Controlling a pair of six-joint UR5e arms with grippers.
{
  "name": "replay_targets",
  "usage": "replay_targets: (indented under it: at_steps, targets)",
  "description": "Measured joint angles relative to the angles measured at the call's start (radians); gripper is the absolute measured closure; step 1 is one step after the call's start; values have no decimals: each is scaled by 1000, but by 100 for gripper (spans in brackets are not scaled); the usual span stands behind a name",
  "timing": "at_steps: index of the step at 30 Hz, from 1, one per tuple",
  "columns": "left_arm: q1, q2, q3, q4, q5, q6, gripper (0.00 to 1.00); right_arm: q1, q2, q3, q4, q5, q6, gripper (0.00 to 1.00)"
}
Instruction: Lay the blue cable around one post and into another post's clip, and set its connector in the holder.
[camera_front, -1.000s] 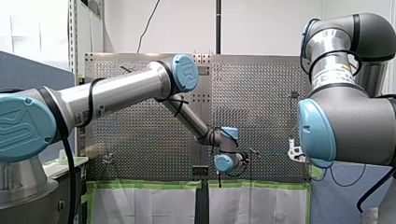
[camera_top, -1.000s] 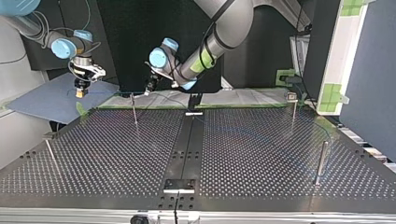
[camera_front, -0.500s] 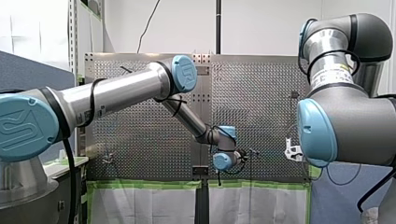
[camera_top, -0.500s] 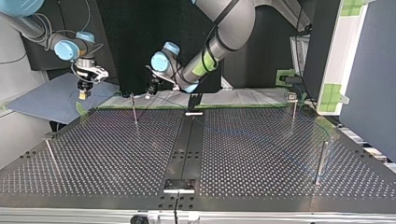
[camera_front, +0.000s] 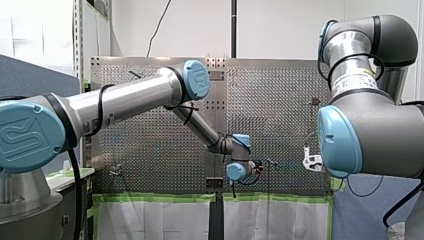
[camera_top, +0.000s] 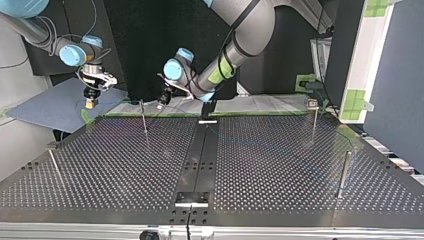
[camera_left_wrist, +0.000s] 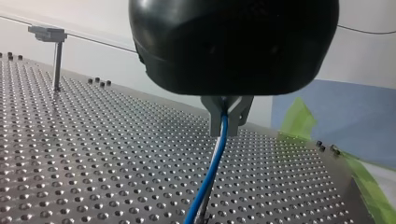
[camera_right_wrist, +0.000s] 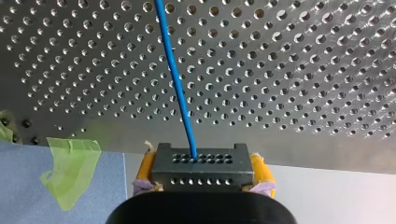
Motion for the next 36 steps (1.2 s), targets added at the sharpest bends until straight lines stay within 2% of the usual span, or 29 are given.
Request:
replay_targets:
  at_steps: [6, 11, 17, 20, 22, 23, 24, 25, 26, 27, 28, 29, 30, 31, 36]
  targets:
    - [8, -8, 7, -4, 6, -10, 100, 1, 1, -1, -1, 6, 0, 100]
    - [11, -42, 45, -37, 6, -5, 100, 2, 1, -1, 0, 11, 0, 100]
    - [17, -52, 85, -61, 9, -6, 100, 1, 1, -1, -1, 12, 0, 100]
    - [21, -52, 92, -65, 13, -7, 95, 1, 1, -1, -1, 12, 0, 100]
    - [22, -52, 92, -66, 17, -6, 86, 1, 1, -1, -1, 12, 0, 100]
    - [23, -52, 91, -66, 18, -6, 86, 1, 1, -1, -1, 13, 0, 100]
    - [23, -52, 90, -65, 18, -6, 79, 1, 1, -1, -1, 13, 0, 100]
    - [24, -52, 89, -65, 19, -5, 67, 1, 1, -1, -1, 13, 0, 100]
    - [24, -52, 88, -66, 19, -5, 67, 1, 1, -1, -1, 13, 0, 100]
    - [24, -52, 88, -66, 19, -4, 56, 1, 1, -1, 0, 13, 0, 100]
    - [25, -52, 86, -66, 19, -4, 41, 1, 1, -1, 0, 13, 0, 100]
    - [26, -52, 85, -67, 19, -4, 41, 1, 1, -1, 0, 13, -1, 100]
    - [26, -52, 84, -69, 19, -2, 25, 1, 1, -1, 1, 13, -1, 100]
    - [26, -52, 83, -72, 18, 3, 16, 1, 1, -1, 1, 12, -2, 100]
    - [23, -51, 78, -87, 3, 35, 16, 3, 2, -1, 2, 12, -3, 100]
